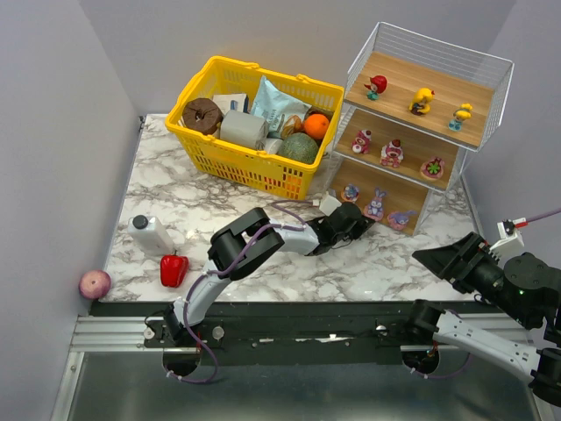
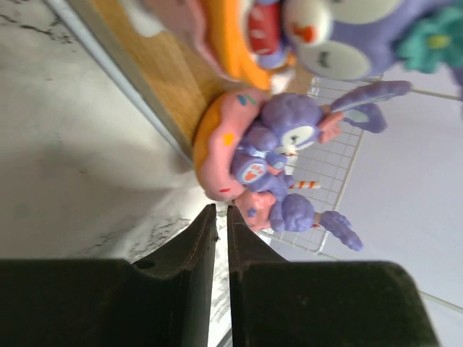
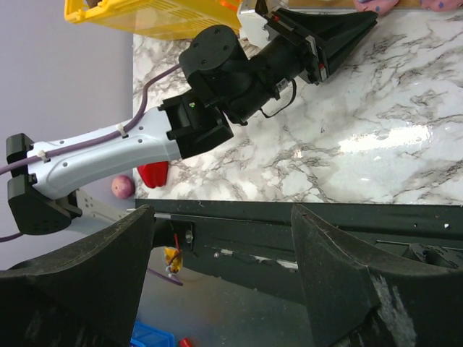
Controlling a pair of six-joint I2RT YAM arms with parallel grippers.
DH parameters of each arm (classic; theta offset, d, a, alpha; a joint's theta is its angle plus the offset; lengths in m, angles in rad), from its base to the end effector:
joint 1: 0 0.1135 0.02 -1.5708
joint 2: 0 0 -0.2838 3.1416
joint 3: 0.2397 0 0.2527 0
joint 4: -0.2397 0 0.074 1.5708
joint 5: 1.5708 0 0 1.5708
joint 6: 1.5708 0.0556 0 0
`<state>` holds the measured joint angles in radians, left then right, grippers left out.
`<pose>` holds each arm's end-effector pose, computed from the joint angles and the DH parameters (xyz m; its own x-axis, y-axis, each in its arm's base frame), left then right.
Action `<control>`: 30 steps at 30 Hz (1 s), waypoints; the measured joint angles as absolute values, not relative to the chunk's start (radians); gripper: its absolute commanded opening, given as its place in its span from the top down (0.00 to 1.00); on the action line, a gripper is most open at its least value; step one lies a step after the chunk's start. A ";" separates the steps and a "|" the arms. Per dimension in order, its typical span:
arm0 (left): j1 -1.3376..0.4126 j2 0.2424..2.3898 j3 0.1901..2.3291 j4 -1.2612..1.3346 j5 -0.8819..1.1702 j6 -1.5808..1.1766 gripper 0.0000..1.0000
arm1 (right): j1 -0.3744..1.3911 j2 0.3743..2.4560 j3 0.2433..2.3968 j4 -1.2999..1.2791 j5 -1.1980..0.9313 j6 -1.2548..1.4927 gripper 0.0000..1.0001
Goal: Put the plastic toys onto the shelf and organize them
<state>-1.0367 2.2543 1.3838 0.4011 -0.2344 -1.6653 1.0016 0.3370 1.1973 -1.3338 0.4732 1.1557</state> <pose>0.2746 -0.4389 0.1266 -0.7068 -0.7072 -0.0204 -0.2983 0.3241 -0.8978 0.0088 -0.0333 0.3762 -0.5852 0.5967 -0.5491 0.0107 0.6827 0.7306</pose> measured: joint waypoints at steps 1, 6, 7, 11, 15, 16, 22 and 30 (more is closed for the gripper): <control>-1.037 2.258 1.384 0.399 -0.234 -1.667 0.81 | 1.001 0.337 1.197 -1.334 0.473 1.156 0.18; -1.037 2.268 1.393 0.389 -0.234 -1.673 0.81 | 1.002 0.335 1.197 -1.334 0.473 1.156 0.18; -1.037 2.272 1.401 0.387 -0.234 -1.674 0.81 | 1.001 0.334 1.197 -1.333 0.474 1.156 0.18; -1.036 2.288 1.428 0.384 -0.235 -1.678 0.83 | 1.002 0.328 1.197 -1.334 0.474 1.159 0.18; -1.036 2.301 1.454 0.367 -0.235 -1.688 0.84 | 1.001 0.323 1.197 -1.334 0.474 1.164 0.18; -1.036 2.302 1.455 0.364 -0.235 -1.689 0.84 | 1.001 0.321 1.197 -1.334 0.473 1.166 0.18; -1.036 2.300 1.448 0.356 -0.236 -1.692 0.83 | 1.001 0.310 1.194 -1.333 0.473 1.176 0.18; -1.040 2.151 1.318 0.244 -0.224 -1.537 0.23 | 1.001 0.310 1.185 -1.333 0.474 1.178 0.09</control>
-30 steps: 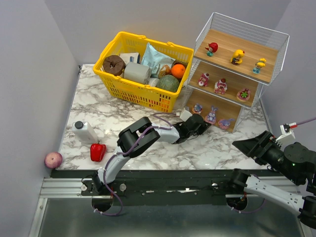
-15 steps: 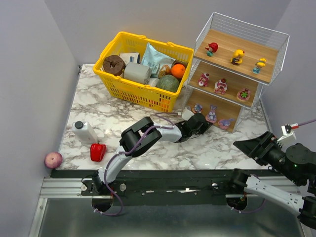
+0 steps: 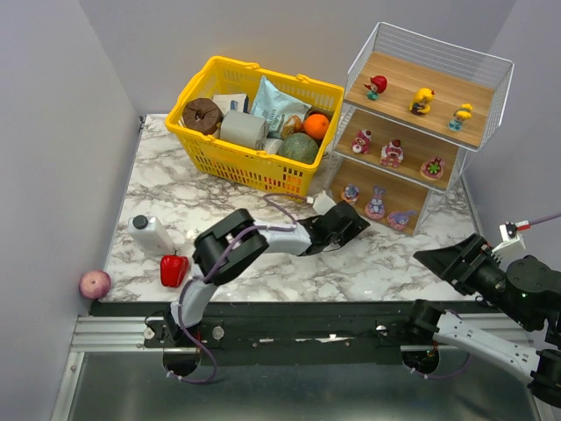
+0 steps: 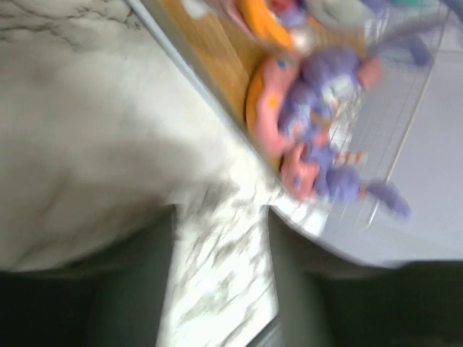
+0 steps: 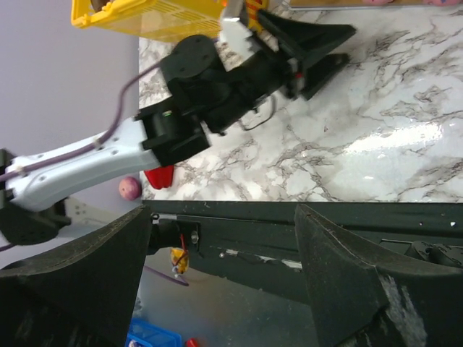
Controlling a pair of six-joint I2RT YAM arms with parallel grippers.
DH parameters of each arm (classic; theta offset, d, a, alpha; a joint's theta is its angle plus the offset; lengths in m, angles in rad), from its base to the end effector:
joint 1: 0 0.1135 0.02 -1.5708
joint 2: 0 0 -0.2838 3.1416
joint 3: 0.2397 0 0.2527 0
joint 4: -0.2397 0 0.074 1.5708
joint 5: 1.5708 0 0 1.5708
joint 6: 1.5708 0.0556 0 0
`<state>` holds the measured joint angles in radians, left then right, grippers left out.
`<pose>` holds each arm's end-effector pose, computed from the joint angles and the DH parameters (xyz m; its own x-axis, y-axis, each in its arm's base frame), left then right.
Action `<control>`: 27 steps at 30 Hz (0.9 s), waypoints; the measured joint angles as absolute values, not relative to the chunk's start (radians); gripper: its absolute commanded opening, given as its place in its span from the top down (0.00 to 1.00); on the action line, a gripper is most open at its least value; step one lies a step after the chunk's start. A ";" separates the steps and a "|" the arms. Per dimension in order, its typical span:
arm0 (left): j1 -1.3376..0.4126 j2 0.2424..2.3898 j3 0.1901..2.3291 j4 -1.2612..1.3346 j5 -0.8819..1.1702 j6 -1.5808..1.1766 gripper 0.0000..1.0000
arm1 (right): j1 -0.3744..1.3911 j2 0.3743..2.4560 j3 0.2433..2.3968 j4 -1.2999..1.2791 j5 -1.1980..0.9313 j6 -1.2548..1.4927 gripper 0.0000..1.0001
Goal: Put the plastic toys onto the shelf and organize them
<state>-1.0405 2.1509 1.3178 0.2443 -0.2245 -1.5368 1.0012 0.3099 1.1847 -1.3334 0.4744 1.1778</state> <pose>0.2594 -0.4179 0.1384 -0.7565 -0.6361 -0.1518 -0.2553 0.5010 -0.8269 0.0062 -0.0375 0.3722 -0.5794 0.6190 -0.5302 0.0183 0.6602 0.7509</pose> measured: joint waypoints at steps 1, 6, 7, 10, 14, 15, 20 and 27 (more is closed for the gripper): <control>-1.043 2.089 1.276 0.213 -0.224 -1.498 0.11 | 1.001 0.312 1.185 -1.334 0.475 1.177 0.06; -1.057 1.782 1.149 0.014 -0.258 -1.331 0.01 | 1.001 0.355 1.192 -1.334 0.484 1.170 0.00; -1.061 1.736 1.145 -0.019 -0.267 -1.299 0.01 | 1.001 0.367 1.193 -1.334 0.486 1.166 0.00; -1.084 1.593 1.155 -0.155 -0.318 -1.188 0.01 | 1.002 0.405 1.194 -1.334 0.495 1.151 0.00; -1.118 1.471 1.173 -0.326 -0.376 -1.087 0.01 | 1.002 0.414 1.197 -1.334 0.517 1.141 0.00; -1.126 1.437 1.173 -0.374 -0.393 -1.067 0.01 | 1.002 0.412 1.201 -1.334 0.525 1.137 0.00; -1.136 1.250 1.171 -0.552 -0.465 -1.010 0.01 | 1.002 0.386 1.235 -1.336 0.577 1.100 0.00; -1.136 0.911 1.245 -0.635 -0.571 -0.816 0.01 | 1.002 0.392 1.348 -1.336 0.662 1.053 0.00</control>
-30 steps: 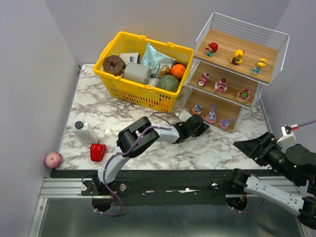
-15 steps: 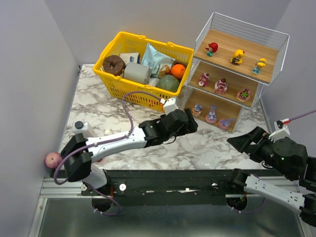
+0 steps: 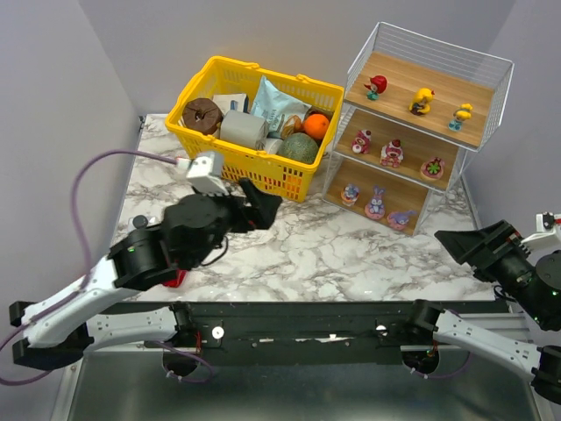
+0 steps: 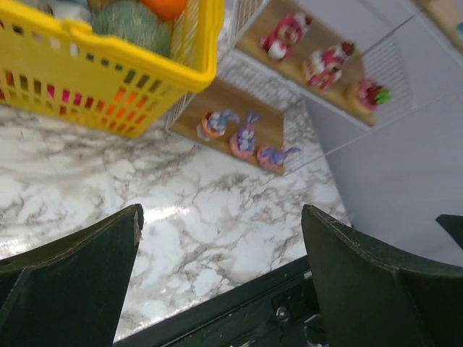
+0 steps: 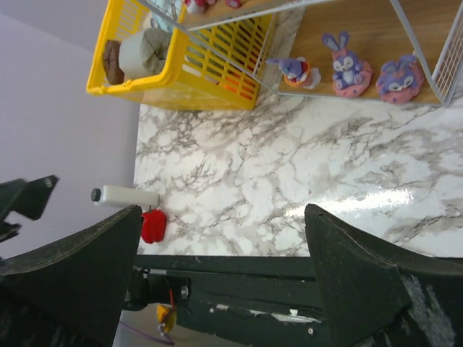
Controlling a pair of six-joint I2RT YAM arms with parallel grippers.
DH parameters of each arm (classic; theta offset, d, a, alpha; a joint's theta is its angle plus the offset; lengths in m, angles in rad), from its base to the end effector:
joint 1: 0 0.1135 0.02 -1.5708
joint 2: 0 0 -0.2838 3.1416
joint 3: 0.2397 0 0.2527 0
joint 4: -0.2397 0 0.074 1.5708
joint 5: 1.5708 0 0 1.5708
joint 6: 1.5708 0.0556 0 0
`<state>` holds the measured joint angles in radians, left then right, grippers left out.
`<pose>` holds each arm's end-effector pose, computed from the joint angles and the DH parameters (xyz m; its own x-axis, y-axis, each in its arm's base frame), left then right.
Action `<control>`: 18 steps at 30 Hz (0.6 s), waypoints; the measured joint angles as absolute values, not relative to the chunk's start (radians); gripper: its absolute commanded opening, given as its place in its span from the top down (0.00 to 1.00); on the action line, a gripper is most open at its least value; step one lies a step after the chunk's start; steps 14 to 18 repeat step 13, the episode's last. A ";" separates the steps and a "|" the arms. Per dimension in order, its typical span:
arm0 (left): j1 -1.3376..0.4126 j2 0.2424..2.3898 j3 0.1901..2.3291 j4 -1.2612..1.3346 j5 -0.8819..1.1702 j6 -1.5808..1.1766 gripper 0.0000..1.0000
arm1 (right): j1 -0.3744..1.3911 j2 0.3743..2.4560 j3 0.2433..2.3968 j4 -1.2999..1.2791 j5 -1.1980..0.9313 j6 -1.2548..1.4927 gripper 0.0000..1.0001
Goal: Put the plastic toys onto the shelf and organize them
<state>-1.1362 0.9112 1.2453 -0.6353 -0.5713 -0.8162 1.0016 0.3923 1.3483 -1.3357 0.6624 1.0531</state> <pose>0.1004 -0.1449 0.4391 -0.4830 -0.4149 -0.7710 0.2827 0.7595 -0.5859 0.0071 -0.0523 0.4135 -0.4085 0.6329 -0.6577 -0.0028 0.7197 0.6943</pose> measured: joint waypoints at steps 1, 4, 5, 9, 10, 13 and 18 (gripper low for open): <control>-1.136 0.879 1.273 -0.640 -0.584 -0.780 0.01 | 1.001 0.398 1.360 -1.336 0.671 1.047 0.00; -1.136 0.828 1.352 -0.652 -0.614 -0.704 0.01 | 1.002 0.422 1.385 -1.335 0.694 1.034 0.00; -1.136 0.822 1.379 -0.657 -0.623 -0.679 0.01 | 1.002 0.429 1.389 -1.335 0.700 1.030 0.00; -1.136 0.821 1.414 -0.680 -0.643 -0.619 0.01 | 1.002 0.439 1.390 -1.335 0.714 1.018 0.00; -1.136 0.822 1.414 -0.690 -0.645 -0.609 0.01 | 1.002 0.439 1.391 -1.335 0.717 1.015 0.00; -1.136 0.830 1.414 -0.711 -0.648 -0.583 0.01 | 1.002 0.439 1.397 -1.335 0.722 1.009 0.00; -1.136 0.830 1.414 -0.711 -0.648 -0.583 0.01 | 1.002 0.439 1.397 -1.335 0.722 1.009 0.00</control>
